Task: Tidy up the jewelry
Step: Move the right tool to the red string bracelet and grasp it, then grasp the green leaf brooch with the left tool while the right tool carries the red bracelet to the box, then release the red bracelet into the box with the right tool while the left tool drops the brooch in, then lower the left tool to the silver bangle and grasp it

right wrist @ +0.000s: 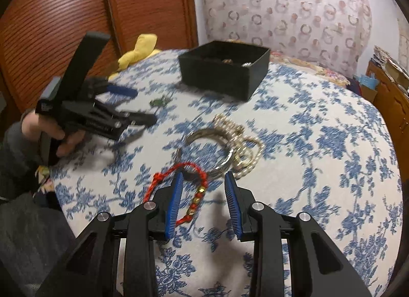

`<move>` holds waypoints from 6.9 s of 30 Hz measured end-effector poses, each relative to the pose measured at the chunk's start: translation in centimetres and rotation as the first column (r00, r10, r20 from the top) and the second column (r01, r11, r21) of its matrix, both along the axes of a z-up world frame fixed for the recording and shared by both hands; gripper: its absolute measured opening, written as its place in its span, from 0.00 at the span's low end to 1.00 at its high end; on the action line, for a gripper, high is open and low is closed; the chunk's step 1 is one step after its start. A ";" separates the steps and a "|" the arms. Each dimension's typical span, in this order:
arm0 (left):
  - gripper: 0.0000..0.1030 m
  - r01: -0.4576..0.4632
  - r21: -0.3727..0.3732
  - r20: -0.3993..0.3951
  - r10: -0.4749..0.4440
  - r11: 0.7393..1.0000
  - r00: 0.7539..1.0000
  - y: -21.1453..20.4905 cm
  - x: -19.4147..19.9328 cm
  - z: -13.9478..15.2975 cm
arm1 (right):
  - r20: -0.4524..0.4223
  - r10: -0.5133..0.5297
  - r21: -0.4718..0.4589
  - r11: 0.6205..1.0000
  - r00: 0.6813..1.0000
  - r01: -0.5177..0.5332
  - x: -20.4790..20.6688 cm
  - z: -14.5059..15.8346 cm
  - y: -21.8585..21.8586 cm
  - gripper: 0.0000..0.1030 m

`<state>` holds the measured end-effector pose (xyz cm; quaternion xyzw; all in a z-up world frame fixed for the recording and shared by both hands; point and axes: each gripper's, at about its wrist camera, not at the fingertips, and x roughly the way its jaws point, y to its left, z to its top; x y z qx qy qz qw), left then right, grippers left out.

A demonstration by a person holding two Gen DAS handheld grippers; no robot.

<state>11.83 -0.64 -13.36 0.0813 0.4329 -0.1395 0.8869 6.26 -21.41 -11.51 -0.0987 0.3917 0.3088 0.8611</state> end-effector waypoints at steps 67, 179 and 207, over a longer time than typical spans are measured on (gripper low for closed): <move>0.14 -0.007 -0.208 0.167 0.042 0.978 0.985 1.2 -2.2 6.6 | 0.158 0.042 0.040 0.998 0.986 -0.049 2.3 4.5 0.3 0.08; 0.84 0.139 -0.143 0.044 -0.134 0.980 0.990 -7.8 -2.3 2.7 | 0.050 -0.216 0.027 0.976 0.975 0.215 2.1 -0.6 -6.6 0.51; 0.55 0.227 -0.093 0.018 -0.226 0.969 0.974 -10.7 -2.7 1.1 | 0.064 -0.210 0.041 0.977 0.976 0.208 1.7 -0.6 -6.5 0.51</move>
